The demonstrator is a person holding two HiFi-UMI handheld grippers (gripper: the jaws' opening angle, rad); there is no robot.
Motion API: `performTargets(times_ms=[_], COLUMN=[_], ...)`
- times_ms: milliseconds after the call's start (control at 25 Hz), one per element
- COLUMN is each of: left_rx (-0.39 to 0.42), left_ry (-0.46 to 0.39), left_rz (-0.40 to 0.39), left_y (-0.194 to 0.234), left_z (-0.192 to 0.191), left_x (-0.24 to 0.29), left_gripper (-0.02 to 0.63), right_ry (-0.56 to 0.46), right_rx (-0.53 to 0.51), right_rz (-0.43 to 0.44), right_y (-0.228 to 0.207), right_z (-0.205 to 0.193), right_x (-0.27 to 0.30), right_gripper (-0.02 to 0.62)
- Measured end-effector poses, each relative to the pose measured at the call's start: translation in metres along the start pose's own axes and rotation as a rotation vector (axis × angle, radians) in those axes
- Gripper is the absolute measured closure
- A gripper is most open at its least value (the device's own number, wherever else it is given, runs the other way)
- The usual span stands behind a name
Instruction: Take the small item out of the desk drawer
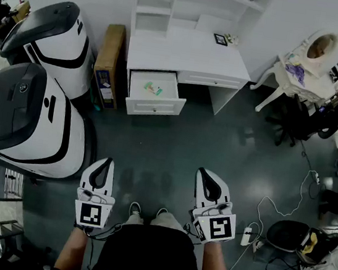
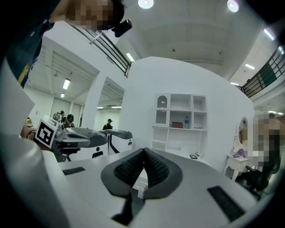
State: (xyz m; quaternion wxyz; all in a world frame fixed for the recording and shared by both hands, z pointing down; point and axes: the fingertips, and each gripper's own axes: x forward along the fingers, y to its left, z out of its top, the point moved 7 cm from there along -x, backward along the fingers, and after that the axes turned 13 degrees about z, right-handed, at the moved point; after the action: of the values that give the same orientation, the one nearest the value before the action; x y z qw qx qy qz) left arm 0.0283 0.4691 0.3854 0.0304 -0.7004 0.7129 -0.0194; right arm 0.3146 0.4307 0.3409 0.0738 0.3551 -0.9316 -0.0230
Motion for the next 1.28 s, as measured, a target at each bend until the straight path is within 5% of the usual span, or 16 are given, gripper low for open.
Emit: performTargets(times_ms=[600, 800, 960, 1120, 1280], left_rx=[0.075, 0.119, 0.093, 0.149, 0.1], left_ry=[-0.064, 0.045, 0.008, 0.073, 0.046], left_rz=[0.03, 0.003, 0.012, 0.02, 0.058], left_y=[-0.097, -0.125, -0.15, -0.158, -0.14], left_z=[0.051, 0.042, 0.048, 0.039, 0.032], left_x=[-0.014, -0.005, 0.004, 0.009, 0.028], left_gripper=[0.563, 0.425, 0.279, 0.24, 0.224], right_ry=[-0.112, -0.095, -0.077, -0.04, 0.008], right_rx=[0.011, 0.039, 0.069, 0.103, 0.11], right_rz=[-0.067, -0.035, -0.019, 0.02, 0.074], right_y=[-0.07, -0.108, -0.129, -0.14, -0.139], right_z=[-0.005, -0.017, -0.027, -0.05, -0.058], right_x=[-0.113, -0.135, -0.147, -0.14, -0.104], right_gripper=[0.543, 0.38, 0.207, 0.058, 0.011])
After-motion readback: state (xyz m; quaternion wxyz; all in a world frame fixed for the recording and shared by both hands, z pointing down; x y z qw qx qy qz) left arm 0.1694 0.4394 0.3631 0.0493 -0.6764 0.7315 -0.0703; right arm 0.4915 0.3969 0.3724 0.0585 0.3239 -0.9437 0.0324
